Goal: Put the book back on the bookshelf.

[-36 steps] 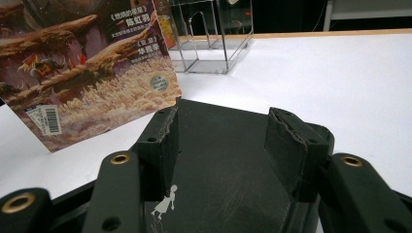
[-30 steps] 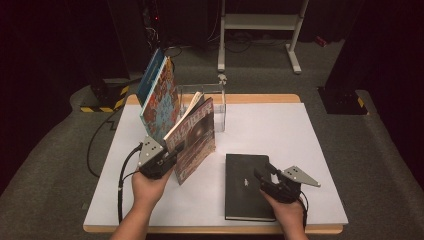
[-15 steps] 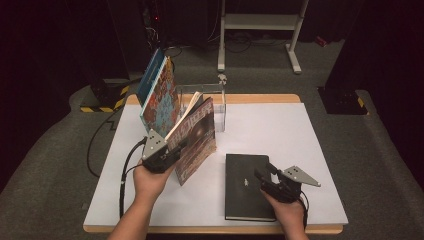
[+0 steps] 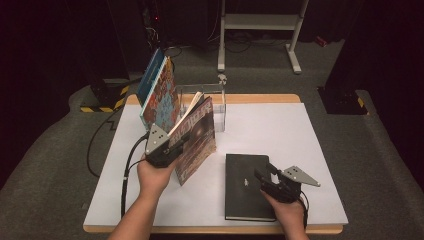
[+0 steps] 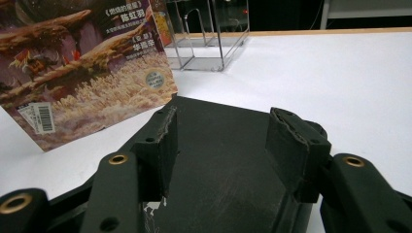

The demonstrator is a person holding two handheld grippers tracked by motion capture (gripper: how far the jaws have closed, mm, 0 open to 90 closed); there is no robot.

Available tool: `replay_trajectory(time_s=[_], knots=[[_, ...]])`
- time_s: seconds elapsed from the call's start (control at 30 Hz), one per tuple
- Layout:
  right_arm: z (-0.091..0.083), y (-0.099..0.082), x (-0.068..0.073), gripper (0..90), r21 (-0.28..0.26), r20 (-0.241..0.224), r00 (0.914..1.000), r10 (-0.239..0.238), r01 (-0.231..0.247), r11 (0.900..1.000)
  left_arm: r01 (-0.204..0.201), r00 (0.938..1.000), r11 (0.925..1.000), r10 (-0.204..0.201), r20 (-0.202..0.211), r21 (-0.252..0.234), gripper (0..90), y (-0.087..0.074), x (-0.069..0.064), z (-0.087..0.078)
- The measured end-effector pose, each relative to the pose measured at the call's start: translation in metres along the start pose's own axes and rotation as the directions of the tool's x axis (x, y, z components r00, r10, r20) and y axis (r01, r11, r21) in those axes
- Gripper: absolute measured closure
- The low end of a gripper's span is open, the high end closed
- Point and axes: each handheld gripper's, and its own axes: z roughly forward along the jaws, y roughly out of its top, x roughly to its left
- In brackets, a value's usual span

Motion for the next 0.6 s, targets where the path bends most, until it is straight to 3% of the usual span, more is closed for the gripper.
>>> replay_trajectory(time_s=[0.23,0.4,0.6], knots=[[-0.0007,-0.0008,0.0,44.5,0.009,0.001,0.9999,-0.011,0.011,0.9999,0.004,1.0,1.0,-0.004,-0.009,-0.001,82.9,0.0005,0.0001,0.0016],[-0.0047,-0.0038,-0.0033,45.7,0.033,-0.002,0.9976,-0.07,0.07,0.997,0.016,0.9998,0.9999,-0.016,-0.008,-0.007,83.4,0.0006,0.0011,0.0011],[-0.0025,-0.0086,-0.0078,47.1,0.055,-0.004,0.9947,-0.102,0.102,0.9932,0.01,0.9998,0.9999,-0.011,-0.017,-0.008,83.5,0.0002,-0.0012,0.0016]])
